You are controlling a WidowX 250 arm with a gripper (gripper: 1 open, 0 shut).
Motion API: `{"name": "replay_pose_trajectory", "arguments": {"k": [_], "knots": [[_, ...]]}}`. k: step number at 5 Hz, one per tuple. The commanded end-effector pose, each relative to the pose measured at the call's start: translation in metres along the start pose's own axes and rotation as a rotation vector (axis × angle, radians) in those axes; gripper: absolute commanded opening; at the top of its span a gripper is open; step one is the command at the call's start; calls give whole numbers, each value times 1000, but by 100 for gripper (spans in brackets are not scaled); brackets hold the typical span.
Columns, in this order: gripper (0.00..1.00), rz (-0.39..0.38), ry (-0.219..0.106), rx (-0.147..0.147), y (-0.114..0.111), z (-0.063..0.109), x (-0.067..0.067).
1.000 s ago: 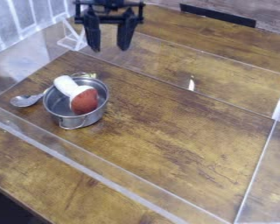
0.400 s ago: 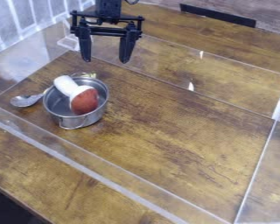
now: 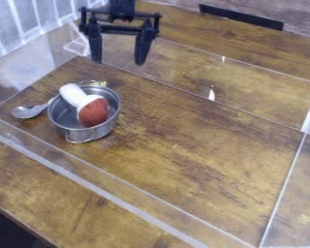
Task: Put the mushroom in the silver pot
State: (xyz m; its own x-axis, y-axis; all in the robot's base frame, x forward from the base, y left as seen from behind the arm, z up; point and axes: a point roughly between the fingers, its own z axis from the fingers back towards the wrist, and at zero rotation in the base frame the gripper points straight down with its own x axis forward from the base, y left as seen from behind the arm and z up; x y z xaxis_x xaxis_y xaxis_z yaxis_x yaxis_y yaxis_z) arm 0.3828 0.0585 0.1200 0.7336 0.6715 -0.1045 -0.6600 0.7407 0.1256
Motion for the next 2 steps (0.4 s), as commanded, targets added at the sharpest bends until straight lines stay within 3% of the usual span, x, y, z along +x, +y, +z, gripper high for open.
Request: {"name": "replay_pose_trajectory", "arguments": {"k": [1,2], "knots": [[100,26,-63,-58,2,34,5],[100,9,-55,-54,-3,26,12]]}}
